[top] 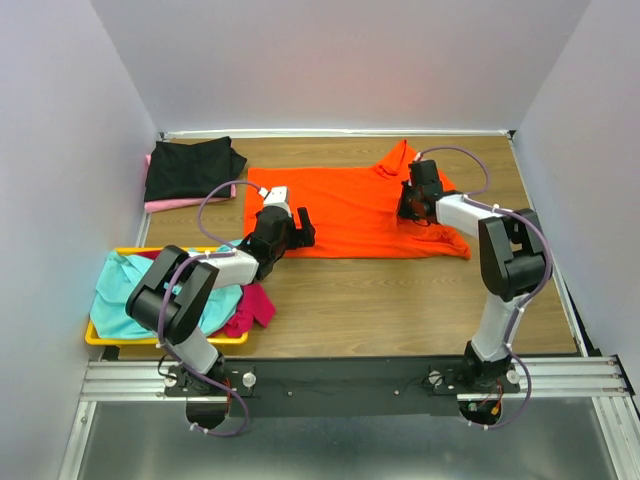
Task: Fold and stack the t-shirts
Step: Fold the tshirt
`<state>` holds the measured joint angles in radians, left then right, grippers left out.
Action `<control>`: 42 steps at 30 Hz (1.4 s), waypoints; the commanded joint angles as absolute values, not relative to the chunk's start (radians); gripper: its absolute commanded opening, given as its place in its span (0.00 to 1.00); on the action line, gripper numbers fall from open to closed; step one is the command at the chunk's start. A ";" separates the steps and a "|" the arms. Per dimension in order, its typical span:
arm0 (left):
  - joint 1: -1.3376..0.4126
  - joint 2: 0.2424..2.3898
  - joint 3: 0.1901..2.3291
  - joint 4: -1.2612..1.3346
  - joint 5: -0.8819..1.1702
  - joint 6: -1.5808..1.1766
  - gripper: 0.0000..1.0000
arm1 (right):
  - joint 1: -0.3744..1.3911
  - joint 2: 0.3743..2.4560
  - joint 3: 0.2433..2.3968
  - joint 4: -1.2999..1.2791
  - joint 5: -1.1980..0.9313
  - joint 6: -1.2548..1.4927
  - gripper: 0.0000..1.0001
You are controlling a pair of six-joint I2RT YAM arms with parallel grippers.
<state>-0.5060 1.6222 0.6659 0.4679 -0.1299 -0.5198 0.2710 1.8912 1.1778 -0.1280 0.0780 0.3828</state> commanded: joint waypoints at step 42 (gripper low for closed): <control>-0.517 1.789 0.747 0.541 -0.158 -0.518 0.92 | 0.134 1.709 0.891 -0.140 0.038 0.532 1.00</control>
